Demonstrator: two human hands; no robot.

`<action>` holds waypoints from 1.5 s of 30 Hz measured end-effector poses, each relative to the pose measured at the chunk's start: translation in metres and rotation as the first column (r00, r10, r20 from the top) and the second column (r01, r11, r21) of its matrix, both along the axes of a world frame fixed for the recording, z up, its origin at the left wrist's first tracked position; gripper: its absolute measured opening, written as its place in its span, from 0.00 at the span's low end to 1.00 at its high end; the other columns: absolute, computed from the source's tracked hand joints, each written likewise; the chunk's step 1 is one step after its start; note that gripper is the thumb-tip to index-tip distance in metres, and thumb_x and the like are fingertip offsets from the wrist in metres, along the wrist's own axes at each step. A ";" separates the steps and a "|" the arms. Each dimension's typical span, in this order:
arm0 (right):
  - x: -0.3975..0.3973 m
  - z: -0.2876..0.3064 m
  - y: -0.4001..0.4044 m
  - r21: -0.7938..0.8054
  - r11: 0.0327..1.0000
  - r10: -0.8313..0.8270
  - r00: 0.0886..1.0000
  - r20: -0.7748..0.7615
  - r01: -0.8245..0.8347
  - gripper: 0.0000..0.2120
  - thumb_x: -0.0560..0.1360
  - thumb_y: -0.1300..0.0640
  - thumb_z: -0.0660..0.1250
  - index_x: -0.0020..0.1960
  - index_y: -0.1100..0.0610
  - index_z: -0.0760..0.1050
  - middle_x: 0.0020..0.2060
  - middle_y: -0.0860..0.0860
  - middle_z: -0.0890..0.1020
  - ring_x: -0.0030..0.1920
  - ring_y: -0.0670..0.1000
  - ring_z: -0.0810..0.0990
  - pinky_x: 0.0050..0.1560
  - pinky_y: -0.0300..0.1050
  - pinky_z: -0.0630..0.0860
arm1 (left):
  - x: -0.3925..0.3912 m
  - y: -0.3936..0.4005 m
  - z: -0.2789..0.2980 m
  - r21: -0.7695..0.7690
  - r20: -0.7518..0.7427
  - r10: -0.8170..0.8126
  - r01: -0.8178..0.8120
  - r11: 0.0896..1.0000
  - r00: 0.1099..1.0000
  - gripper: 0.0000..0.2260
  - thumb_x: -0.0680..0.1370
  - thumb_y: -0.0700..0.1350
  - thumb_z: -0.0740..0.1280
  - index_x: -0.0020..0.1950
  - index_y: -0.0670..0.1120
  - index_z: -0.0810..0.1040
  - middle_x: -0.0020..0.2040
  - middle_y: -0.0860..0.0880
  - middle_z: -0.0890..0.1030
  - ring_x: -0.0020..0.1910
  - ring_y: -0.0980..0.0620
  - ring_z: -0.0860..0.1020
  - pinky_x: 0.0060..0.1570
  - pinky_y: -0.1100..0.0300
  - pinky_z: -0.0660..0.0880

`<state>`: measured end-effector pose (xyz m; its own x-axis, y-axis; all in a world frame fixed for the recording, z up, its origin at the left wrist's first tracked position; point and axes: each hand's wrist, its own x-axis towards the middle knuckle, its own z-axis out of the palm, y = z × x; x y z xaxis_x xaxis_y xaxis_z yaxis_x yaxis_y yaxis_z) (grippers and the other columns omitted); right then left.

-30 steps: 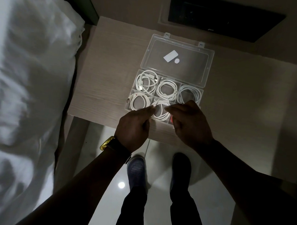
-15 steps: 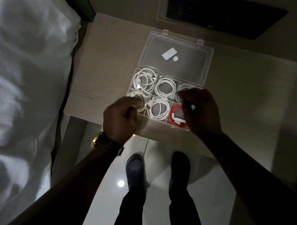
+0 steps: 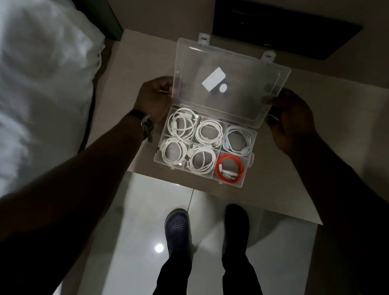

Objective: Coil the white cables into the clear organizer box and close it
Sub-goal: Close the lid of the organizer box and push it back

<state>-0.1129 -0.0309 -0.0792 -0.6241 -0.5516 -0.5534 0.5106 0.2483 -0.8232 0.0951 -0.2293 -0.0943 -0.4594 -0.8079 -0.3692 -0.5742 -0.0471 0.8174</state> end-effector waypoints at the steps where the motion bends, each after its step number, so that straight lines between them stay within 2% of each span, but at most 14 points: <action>1: 0.004 0.001 0.006 -0.052 0.998 0.024 0.999 -0.042 -0.027 0.16 0.71 0.68 0.62 0.47 0.52 0.83 0.44 0.50 0.85 0.42 0.50 0.80 0.42 0.38 0.73 | 0.009 0.007 0.000 0.033 -0.081 -0.003 0.006 0.999 0.997 0.13 0.74 0.27 0.60 0.55 0.34 0.78 0.39 0.47 0.80 0.42 0.47 0.78 0.46 0.57 0.75; 3: 0.012 0.001 0.019 -0.166 0.984 0.041 0.994 -0.106 -0.058 0.20 0.69 0.70 0.60 0.47 0.52 0.84 0.44 0.48 0.87 0.44 0.49 0.83 0.45 0.38 0.77 | 0.025 0.018 0.007 0.167 -0.289 0.070 -0.022 0.986 0.955 0.14 0.73 0.24 0.60 0.46 0.37 0.81 0.39 0.41 0.83 0.42 0.43 0.79 0.50 0.49 0.75; 5: 0.020 -0.001 0.035 -0.237 0.963 0.089 0.981 -0.170 -0.129 0.22 0.68 0.70 0.58 0.48 0.51 0.84 0.48 0.50 0.86 0.52 0.53 0.82 0.55 0.47 0.76 | 0.040 0.020 0.009 0.282 -0.382 0.166 -0.057 0.958 0.909 0.17 0.71 0.24 0.59 0.38 0.43 0.83 0.35 0.45 0.84 0.38 0.47 0.81 0.51 0.52 0.74; 6: 0.024 -0.004 0.045 -0.243 0.950 0.141 0.962 -0.234 -0.198 0.22 0.69 0.69 0.58 0.48 0.49 0.85 0.51 0.51 0.84 0.57 0.55 0.81 0.60 0.52 0.75 | 0.048 0.021 0.009 0.292 -0.399 0.145 -0.024 0.956 0.906 0.14 0.71 0.27 0.60 0.40 0.41 0.83 0.39 0.42 0.85 0.42 0.45 0.82 0.54 0.52 0.75; 8: 0.033 -0.012 0.064 -0.177 0.903 0.296 0.866 -0.402 -0.391 0.22 0.73 0.64 0.57 0.52 0.46 0.85 0.57 0.56 0.81 0.65 0.61 0.77 0.67 0.60 0.71 | 0.063 0.023 0.010 0.169 -0.345 -0.065 0.130 0.977 0.936 0.12 0.73 0.29 0.61 0.51 0.34 0.81 0.56 0.35 0.81 0.56 0.42 0.80 0.62 0.51 0.73; 11: 0.043 -0.025 0.081 -0.036 0.814 0.497 0.727 -0.473 -0.580 0.18 0.76 0.66 0.56 0.60 0.60 0.79 0.67 0.61 0.75 0.74 0.64 0.67 0.75 0.66 0.61 | 0.089 0.027 0.006 -0.033 -0.139 -0.474 0.475 0.880 0.869 0.16 0.77 0.30 0.63 0.65 0.33 0.74 0.71 0.40 0.70 0.68 0.54 0.71 0.70 0.60 0.66; 13: 0.050 -0.032 0.089 0.179 0.730 0.618 0.526 -0.584 -0.659 0.18 0.78 0.58 0.61 0.66 0.62 0.75 0.72 0.60 0.71 0.78 0.61 0.60 0.78 0.62 0.59 | 0.099 0.037 0.001 -0.172 0.091 -0.612 0.617 0.768 0.786 0.27 0.75 0.44 0.72 0.72 0.40 0.69 0.77 0.44 0.62 0.74 0.56 0.63 0.73 0.61 0.61; 16: 0.059 -0.041 0.093 0.451 0.616 0.677 0.143 -0.722 -0.646 0.35 0.73 0.38 0.68 0.73 0.58 0.70 0.77 0.59 0.64 0.80 0.61 0.53 0.80 0.53 0.55 | 0.105 0.059 -0.009 -0.350 0.285 -0.664 0.720 0.599 0.691 0.52 0.64 0.65 0.74 0.76 0.36 0.58 0.79 0.39 0.55 0.79 0.45 0.54 0.77 0.51 0.55; 19: 0.066 -0.050 0.093 0.556 0.570 0.658 -0.068 -0.750 -0.605 0.47 0.68 0.30 0.70 0.76 0.58 0.65 0.79 0.62 0.59 0.80 0.67 0.49 0.77 0.65 0.57 | 0.103 0.076 -0.020 -0.427 0.344 -0.640 0.722 0.544 0.687 0.59 0.62 0.70 0.73 0.75 0.32 0.54 0.78 0.34 0.54 0.79 0.40 0.51 0.76 0.44 0.54; 21: 0.067 -0.056 0.092 0.612 0.559 0.666 -0.137 -0.733 -0.559 0.49 0.68 0.27 0.68 0.78 0.55 0.61 0.80 0.62 0.56 0.80 0.67 0.47 0.73 0.70 0.60 | 0.103 0.079 -0.026 -0.448 0.339 -0.622 0.702 0.554 0.706 0.57 0.63 0.69 0.73 0.76 0.33 0.53 0.78 0.33 0.53 0.79 0.39 0.50 0.76 0.42 0.55; 26: 0.073 -0.066 0.093 0.641 0.586 0.627 -0.223 -0.747 -0.496 0.44 0.73 0.30 0.65 0.79 0.55 0.59 0.80 0.63 0.56 0.80 0.68 0.46 0.76 0.67 0.58 | 0.107 0.081 -0.042 -0.515 0.378 -0.652 0.734 0.442 0.657 0.43 0.72 0.66 0.68 0.78 0.43 0.58 0.77 0.30 0.50 0.78 0.34 0.47 0.75 0.38 0.55; 34: 0.079 -0.079 0.096 0.644 0.609 0.607 -0.250 -0.754 -0.463 0.38 0.79 0.37 0.61 0.79 0.59 0.58 0.79 0.66 0.56 0.78 0.72 0.46 0.77 0.68 0.55 | 0.111 0.079 -0.059 -0.564 0.403 -0.662 0.741 0.365 0.632 0.43 0.74 0.64 0.67 0.77 0.38 0.57 0.76 0.27 0.51 0.77 0.31 0.49 0.72 0.35 0.58; 40: 0.080 -0.081 0.098 0.660 0.605 0.617 -0.263 -0.742 -0.445 0.37 0.79 0.37 0.60 0.79 0.58 0.56 0.79 0.65 0.55 0.79 0.71 0.46 0.78 0.66 0.54 | 0.110 0.084 -0.059 -0.568 0.387 -0.639 0.717 0.404 0.665 0.41 0.74 0.63 0.67 0.76 0.38 0.59 0.76 0.27 0.53 0.77 0.32 0.51 0.71 0.36 0.62; 45: 0.061 -0.077 0.092 0.666 0.634 0.641 -0.213 -0.737 -0.393 0.39 0.78 0.36 0.62 0.80 0.54 0.53 0.80 0.62 0.53 0.80 0.67 0.46 0.78 0.63 0.56 | 0.081 0.065 -0.046 -0.498 0.395 -0.672 0.761 0.415 0.626 0.43 0.74 0.66 0.65 0.79 0.43 0.54 0.78 0.32 0.47 0.78 0.36 0.48 0.74 0.43 0.61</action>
